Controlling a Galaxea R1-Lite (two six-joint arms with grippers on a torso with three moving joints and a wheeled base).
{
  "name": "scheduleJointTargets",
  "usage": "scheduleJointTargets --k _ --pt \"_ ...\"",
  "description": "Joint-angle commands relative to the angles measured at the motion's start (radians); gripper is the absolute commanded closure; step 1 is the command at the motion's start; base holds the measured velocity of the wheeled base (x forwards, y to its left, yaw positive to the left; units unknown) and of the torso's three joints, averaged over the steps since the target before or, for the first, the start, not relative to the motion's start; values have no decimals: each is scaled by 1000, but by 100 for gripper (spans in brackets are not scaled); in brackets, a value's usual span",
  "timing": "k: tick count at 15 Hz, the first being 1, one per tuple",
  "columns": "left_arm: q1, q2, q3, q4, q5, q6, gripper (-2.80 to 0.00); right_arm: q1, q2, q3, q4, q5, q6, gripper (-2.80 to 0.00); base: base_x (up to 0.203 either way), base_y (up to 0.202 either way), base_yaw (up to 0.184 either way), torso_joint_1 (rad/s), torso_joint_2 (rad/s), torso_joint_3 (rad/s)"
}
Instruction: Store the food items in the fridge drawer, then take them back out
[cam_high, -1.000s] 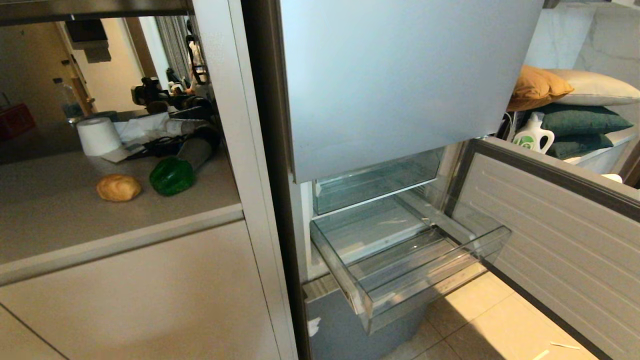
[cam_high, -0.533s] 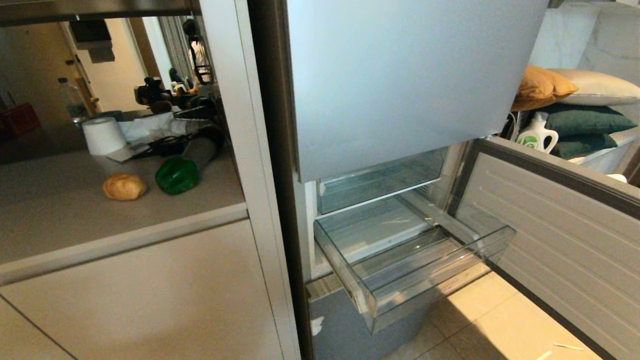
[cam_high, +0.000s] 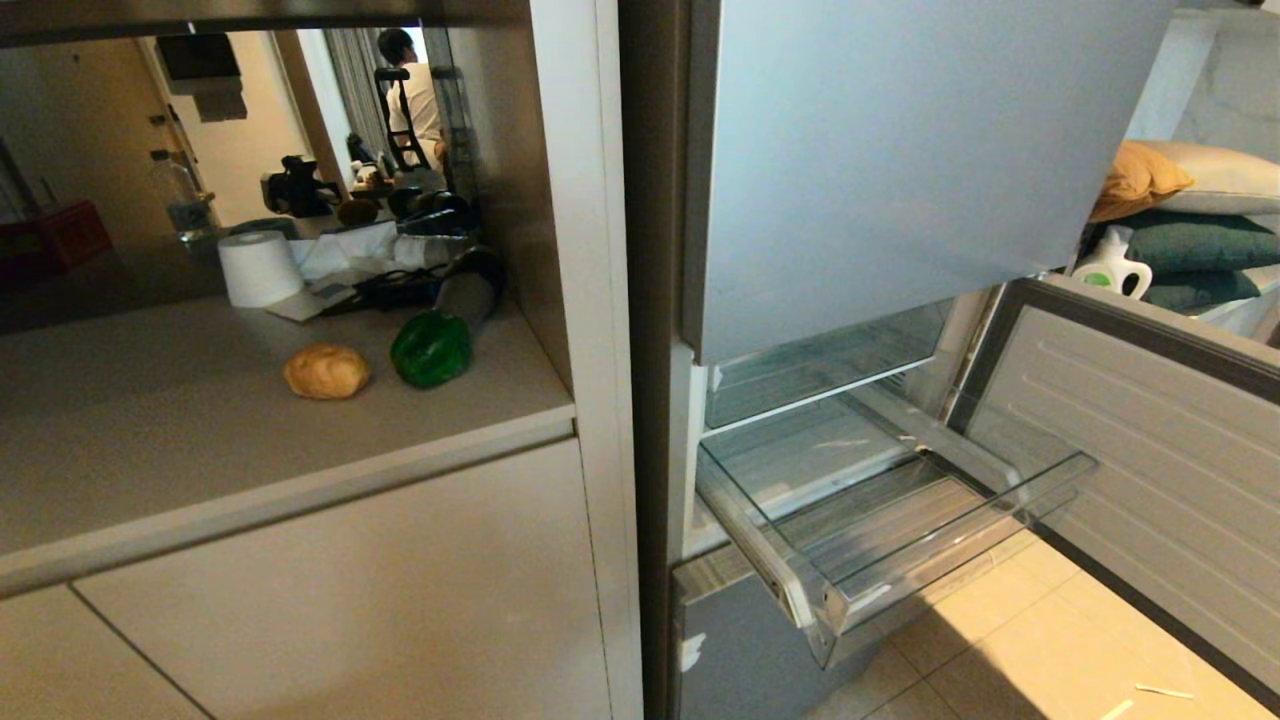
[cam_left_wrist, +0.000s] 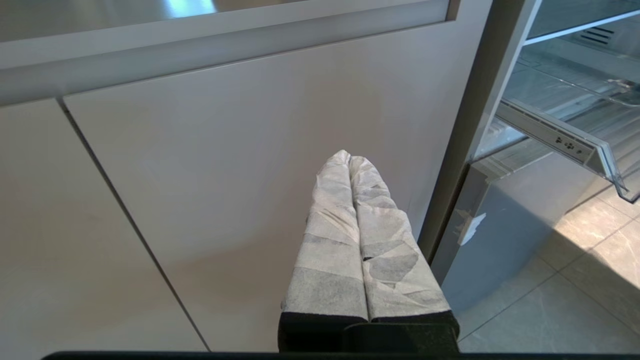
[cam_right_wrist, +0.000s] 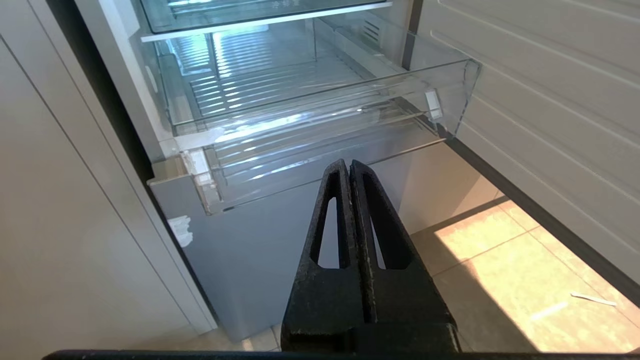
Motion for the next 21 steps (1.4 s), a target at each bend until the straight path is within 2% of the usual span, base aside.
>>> scheduleJointTargets --k 1,21 --pt "0 0 11 0 0 0 0 0 2 0 0 0 0 0 0 0 0 0 0 0" --pt "0 0 11 1 0 -1 0 0 2 0 0 -2 -3 0 0 0 0 0 0 0"
